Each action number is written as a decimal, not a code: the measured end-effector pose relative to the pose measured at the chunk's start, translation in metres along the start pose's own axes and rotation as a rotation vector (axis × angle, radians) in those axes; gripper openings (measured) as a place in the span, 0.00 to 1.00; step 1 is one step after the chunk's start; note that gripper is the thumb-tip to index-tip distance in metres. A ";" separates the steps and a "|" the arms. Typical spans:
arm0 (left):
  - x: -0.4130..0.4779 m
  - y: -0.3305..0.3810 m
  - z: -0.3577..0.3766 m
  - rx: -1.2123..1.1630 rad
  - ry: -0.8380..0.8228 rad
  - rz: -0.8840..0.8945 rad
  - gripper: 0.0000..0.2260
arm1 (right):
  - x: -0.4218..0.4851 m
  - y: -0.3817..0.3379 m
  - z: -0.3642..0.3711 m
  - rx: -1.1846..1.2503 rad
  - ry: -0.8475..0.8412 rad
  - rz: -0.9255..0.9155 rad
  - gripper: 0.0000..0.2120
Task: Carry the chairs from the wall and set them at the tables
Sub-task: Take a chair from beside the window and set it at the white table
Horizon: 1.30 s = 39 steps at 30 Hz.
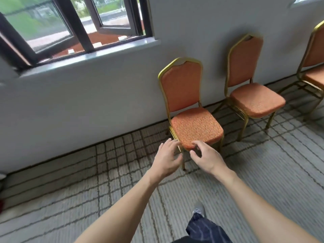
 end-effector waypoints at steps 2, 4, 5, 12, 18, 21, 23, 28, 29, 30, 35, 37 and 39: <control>0.041 -0.013 -0.011 0.016 0.050 -0.052 0.23 | 0.052 -0.003 0.000 -0.008 -0.055 -0.028 0.22; 0.075 -0.025 -0.023 0.017 0.071 -0.078 0.23 | 0.094 -0.013 0.001 -0.007 -0.097 -0.059 0.23; 0.093 -0.031 -0.029 0.009 0.078 -0.110 0.24 | 0.116 -0.016 -0.001 0.000 -0.112 -0.063 0.23; 0.198 -0.080 -0.059 -0.060 0.055 -0.191 0.21 | 0.250 -0.040 -0.005 0.137 -0.117 -0.022 0.22; 0.308 -0.143 -0.100 -0.072 -0.018 -0.122 0.21 | 0.373 -0.063 0.011 -0.072 -0.112 -0.009 0.24; 0.358 -0.173 -0.125 -0.026 -0.088 -0.057 0.21 | 0.429 -0.082 0.013 -0.055 -0.070 0.045 0.25; 0.386 -0.186 -0.143 -0.018 -0.117 -0.022 0.21 | 0.458 -0.094 0.008 -0.033 -0.037 0.083 0.25; 0.470 -0.203 -0.177 0.010 -0.153 0.059 0.21 | 0.517 -0.113 -0.004 0.023 0.026 0.155 0.23; 0.485 -0.202 -0.179 0.006 -0.158 0.084 0.21 | 0.528 -0.111 -0.006 0.037 0.033 0.176 0.23; 0.500 -0.201 -0.179 0.003 -0.168 0.099 0.21 | 0.541 -0.107 -0.009 0.053 0.040 0.200 0.23; 0.574 -0.198 -0.164 -0.005 -0.245 0.112 0.22 | 0.609 -0.075 -0.025 0.152 0.088 0.289 0.24; 0.606 -0.197 -0.158 0.008 -0.271 0.113 0.23 | 0.639 -0.057 -0.032 0.211 0.113 0.326 0.24; 0.639 -0.191 -0.155 -0.009 -0.275 0.112 0.23 | 0.669 -0.042 -0.038 0.252 0.129 0.356 0.25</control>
Point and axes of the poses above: each hand's wrist, its own x-axis towards the middle knuckle, its own z-axis out of the palm, y = z × x, the point moved 4 cm from there along x, towards the middle knuckle, and after that the axes turned 3 degrees about -z, right-handed, at the moved point
